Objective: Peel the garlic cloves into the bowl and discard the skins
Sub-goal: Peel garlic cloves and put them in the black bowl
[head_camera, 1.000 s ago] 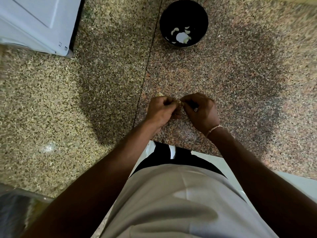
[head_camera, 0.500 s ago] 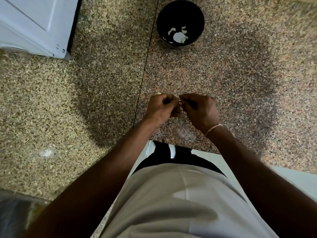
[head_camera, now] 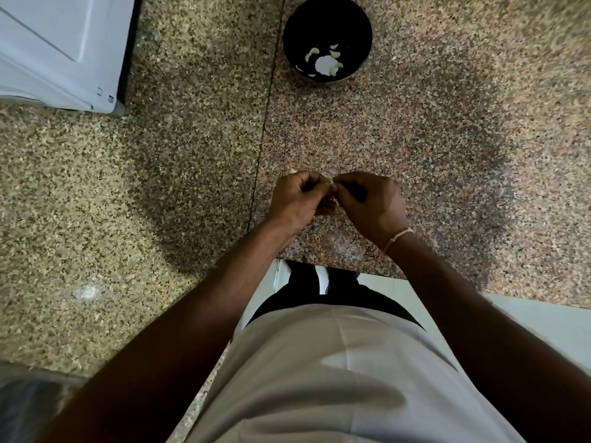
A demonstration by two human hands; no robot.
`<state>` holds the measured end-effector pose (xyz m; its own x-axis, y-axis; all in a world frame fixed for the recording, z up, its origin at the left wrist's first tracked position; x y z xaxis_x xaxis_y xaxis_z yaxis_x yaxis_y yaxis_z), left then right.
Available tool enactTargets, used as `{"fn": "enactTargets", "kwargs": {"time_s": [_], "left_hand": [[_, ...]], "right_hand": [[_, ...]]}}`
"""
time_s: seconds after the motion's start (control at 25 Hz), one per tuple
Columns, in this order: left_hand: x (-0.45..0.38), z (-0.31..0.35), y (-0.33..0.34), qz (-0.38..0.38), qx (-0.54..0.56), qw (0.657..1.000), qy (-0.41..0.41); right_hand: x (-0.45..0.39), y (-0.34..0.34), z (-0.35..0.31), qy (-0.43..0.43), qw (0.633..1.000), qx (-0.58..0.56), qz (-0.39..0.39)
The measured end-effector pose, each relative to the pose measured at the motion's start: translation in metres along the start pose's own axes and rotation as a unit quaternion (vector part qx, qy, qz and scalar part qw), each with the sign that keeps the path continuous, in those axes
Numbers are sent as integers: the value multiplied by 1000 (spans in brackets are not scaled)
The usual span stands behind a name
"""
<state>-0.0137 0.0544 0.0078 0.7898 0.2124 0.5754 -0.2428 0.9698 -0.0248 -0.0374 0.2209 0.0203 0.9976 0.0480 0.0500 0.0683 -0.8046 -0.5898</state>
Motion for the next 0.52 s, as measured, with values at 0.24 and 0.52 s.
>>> {"fn": "enactTargets", "kwargs": {"time_s": [0.24,0.52], "left_hand": [[1,-1,1,-4,0,1000,-2],[0,1,2,-6,13,1000,-9]], "right_hand": [[0,2,2,69,994,-85,-7],[-3,5,8,122,976,-175,-34]]}}
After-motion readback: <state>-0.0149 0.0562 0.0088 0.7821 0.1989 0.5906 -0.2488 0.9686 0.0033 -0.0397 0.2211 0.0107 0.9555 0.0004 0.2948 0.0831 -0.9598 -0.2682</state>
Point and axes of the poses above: each hand's wrist, its own x-axis away from the middle knuckle, its own y-axis out of the palm, z = x × y, the point moved 1 cm from there along -x, towards the middle knuckle, and after that the axes turned 9 degrees about z, right-handed, at the moved point
